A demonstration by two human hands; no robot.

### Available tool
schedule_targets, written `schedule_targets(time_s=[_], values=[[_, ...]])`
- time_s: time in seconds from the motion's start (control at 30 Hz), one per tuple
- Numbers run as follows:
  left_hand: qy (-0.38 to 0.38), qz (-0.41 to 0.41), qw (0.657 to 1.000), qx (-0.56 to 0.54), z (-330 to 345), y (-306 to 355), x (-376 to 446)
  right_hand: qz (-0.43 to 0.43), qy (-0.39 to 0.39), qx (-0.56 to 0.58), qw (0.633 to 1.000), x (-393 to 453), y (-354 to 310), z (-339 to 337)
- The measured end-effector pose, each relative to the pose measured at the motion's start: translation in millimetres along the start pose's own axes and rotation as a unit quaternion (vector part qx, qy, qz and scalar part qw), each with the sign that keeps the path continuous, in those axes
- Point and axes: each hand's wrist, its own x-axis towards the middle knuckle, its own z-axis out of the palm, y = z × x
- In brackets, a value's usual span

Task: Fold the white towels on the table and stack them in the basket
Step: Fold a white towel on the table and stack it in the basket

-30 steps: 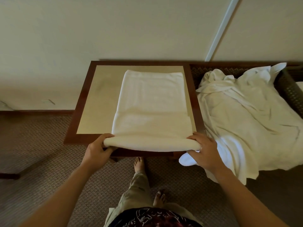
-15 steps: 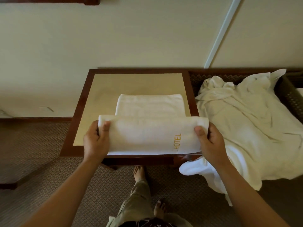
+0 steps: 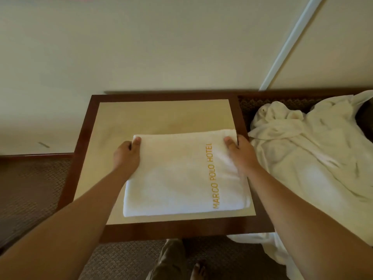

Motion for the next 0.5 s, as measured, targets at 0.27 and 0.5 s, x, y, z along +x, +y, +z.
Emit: schedule_targets(time_s=[0.27, 0.5], values=[[0.033, 0.033, 0.991, 0.129, 32.2, 12.9, 50.9, 0.026, 0.104, -0.040, 0.993, 17.7, 8.9, 29.1], [0.073, 0.149, 0.972, 0.166, 35.2, 37.6, 16.9, 0.116, 0.153, -0.019, 0.981, -4.5, -1.5, 36.0]])
